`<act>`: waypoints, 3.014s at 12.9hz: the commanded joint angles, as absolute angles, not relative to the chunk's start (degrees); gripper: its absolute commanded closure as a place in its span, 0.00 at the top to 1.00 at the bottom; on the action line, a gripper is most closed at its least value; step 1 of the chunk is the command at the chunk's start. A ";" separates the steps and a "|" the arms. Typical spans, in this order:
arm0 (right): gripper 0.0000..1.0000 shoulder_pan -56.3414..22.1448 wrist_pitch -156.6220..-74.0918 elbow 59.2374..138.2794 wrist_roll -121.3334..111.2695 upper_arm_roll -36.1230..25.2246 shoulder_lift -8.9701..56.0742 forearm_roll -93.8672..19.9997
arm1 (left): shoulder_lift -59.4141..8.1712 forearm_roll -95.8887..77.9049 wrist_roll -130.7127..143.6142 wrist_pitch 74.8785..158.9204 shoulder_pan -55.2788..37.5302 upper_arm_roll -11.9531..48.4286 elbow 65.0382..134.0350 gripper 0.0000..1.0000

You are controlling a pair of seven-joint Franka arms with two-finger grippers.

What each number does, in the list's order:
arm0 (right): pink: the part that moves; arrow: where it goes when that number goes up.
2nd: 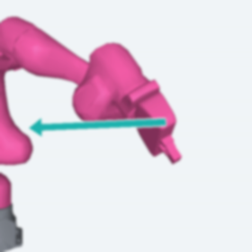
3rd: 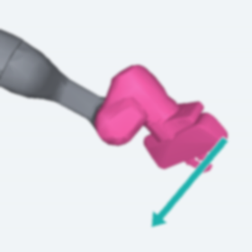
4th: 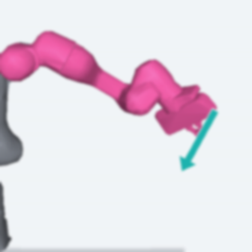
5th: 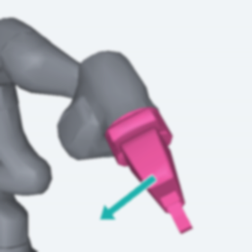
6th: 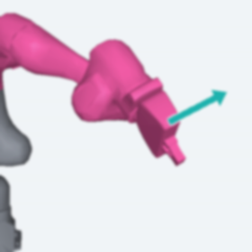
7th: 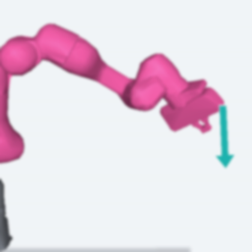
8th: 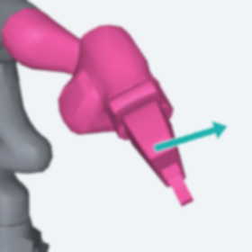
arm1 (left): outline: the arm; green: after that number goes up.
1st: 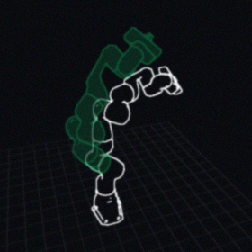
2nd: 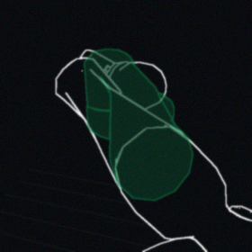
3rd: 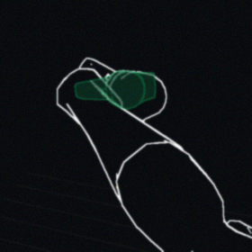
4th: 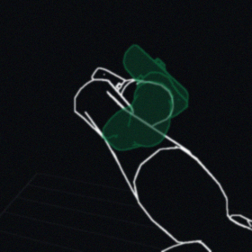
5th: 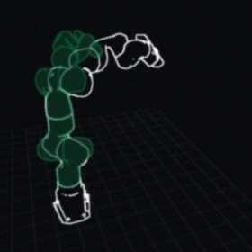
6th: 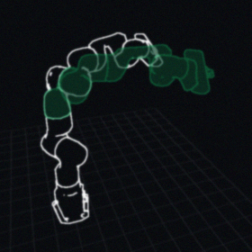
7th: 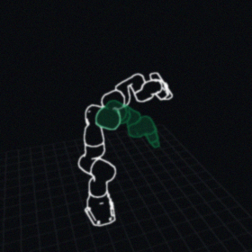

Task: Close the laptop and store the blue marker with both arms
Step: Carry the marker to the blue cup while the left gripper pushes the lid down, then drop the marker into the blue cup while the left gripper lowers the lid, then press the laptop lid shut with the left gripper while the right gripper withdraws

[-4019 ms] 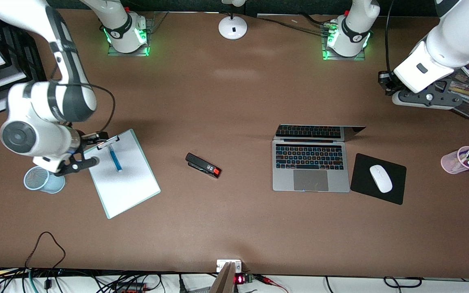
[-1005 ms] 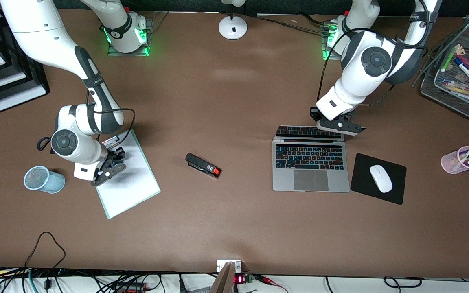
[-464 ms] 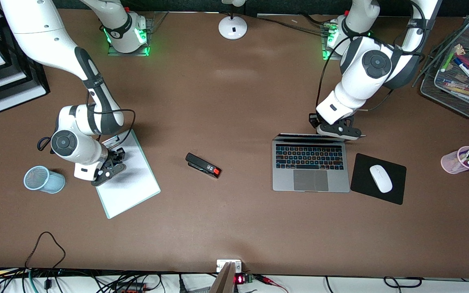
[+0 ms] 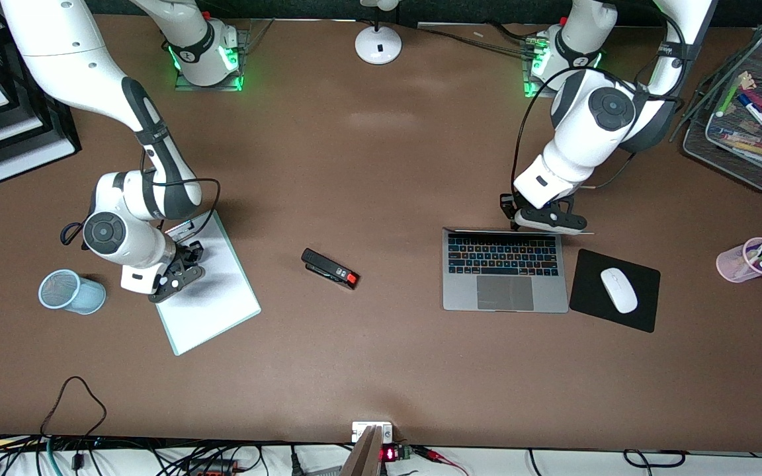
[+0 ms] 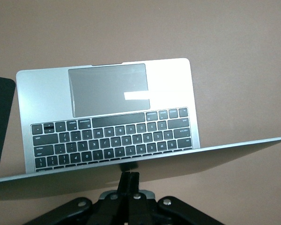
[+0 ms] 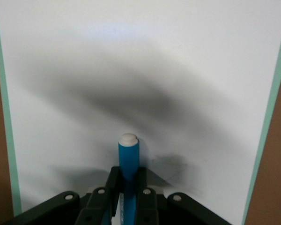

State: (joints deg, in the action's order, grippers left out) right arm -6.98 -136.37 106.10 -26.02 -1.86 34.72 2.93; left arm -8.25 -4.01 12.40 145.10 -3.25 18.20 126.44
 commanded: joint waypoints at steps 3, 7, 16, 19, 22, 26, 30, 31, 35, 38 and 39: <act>0.00 -6.33 -132.46 105.21 -30.13 -1.05 27.96 1.85 | -10.54 -3.16 12.30 147.83 -2.29 18.02 126.48 0.00; 0.00 -4.76 -122.47 100.57 -41.09 -1.14 23.91 -5.77 | -13.09 -1.94 12.39 150.89 -1.41 17.84 126.12 0.00; 0.00 7.37 -104.60 87.64 -80.81 -1.58 22.59 -18.53 | -18.45 -1.49 12.39 155.39 -1.41 17.75 122.70 0.00; 0.00 12.90 -100.21 85.25 -94.79 -1.76 22.67 -23.54 | -20.91 1.66 12.57 155.74 -1.41 16.53 119.81 0.00; 0.00 17.92 -100.11 84.99 -109.73 -1.76 23.38 -31.26 | -23.54 2.55 12.66 157.75 -1.49 15.82 118.48 0.00; 0.00 23.37 -100.20 84.90 -122.76 -1.76 26.36 -42.07 | -27.85 2.72 12.57 160.05 -1.58 15.29 115.59 0.00; 0.00 26.62 -99.41 84.82 -130.85 -1.67 31.01 -50.70 | -31.19 2.72 12.57 160.40 -2.28 13.98 113.47 0.00; 0.00 27.15 -99.14 84.73 -132.96 -1.67 32.16 -52.54 | -31.81 2.72 12.57 160.40 -2.37 13.89 113.03 0.00; 0.00 28.82 -98.96 81.30 -138.16 -1.67 37.70 -57.39 | -34.45 2.64 12.66 160.49 -2.37 13.62 111.01 0.00; 0.00 29.00 -99.14 81.30 -139.48 -1.67 40.25 -58.62 | -35.94 2.99 12.66 162.07 -2.46 13.27 110.39 0.00; 0.00 29.00 -99.14 81.30 -139.57 -1.67 40.69 -58.88 | -36.73 2.99 12.66 162.33 -2.46 13.27 110.22 0.00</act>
